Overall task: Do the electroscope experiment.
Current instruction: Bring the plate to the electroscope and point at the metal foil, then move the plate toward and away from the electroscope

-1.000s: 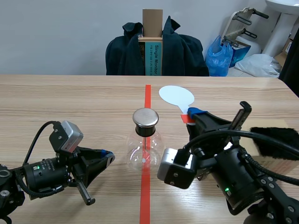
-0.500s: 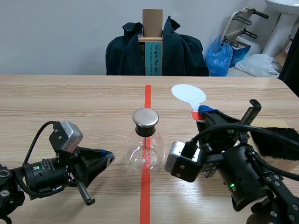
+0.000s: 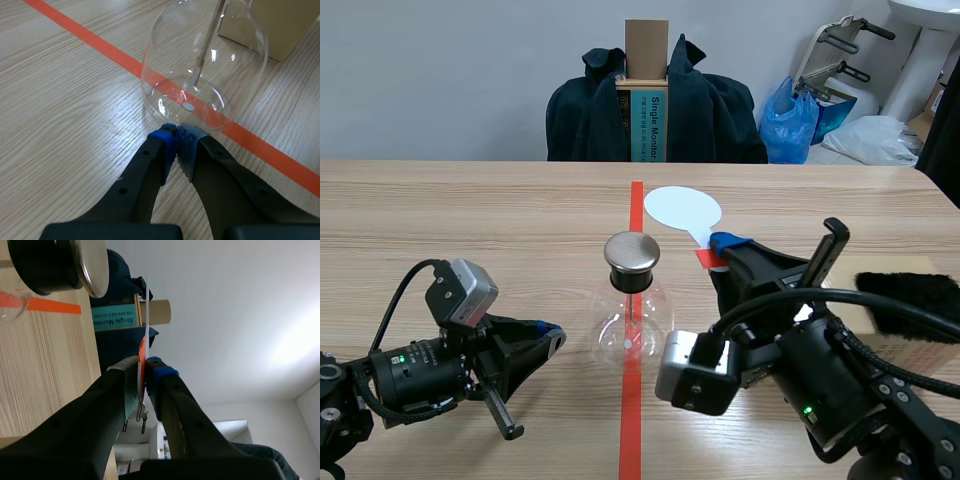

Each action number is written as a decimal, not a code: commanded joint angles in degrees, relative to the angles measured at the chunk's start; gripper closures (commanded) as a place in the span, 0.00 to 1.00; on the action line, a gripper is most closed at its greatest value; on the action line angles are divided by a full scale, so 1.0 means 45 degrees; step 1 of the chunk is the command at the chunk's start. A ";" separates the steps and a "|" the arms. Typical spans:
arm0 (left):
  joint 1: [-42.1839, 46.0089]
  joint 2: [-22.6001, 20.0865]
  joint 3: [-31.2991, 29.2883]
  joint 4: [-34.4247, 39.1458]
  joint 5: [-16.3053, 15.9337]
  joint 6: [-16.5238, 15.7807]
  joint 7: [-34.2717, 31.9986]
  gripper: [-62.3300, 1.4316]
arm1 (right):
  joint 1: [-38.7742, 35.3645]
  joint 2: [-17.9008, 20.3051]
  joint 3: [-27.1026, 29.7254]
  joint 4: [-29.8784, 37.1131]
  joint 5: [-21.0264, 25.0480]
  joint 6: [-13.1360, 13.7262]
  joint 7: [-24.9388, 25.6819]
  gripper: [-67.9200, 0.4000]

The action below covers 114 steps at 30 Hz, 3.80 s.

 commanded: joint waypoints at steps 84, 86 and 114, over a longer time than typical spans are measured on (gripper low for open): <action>-0.0170 -0.0005 -0.0015 0.0126 -0.0126 0.0024 -0.0175 0.93 | 0.0005 0.0102 0.0452 0.0165 -0.1297 -0.0015 0.2618 0.98; -0.0170 -0.0005 -0.0015 0.0126 -0.0126 0.0024 -0.0175 0.93 | 0.0005 0.0102 0.0452 0.0165 -0.1297 -0.0049 0.2788 0.98; -0.0170 -0.0005 -0.0015 0.0126 -0.0126 0.0024 -0.0175 0.93 | 0.0005 0.0102 0.0452 0.0165 -0.1345 -0.0039 -0.0257 0.98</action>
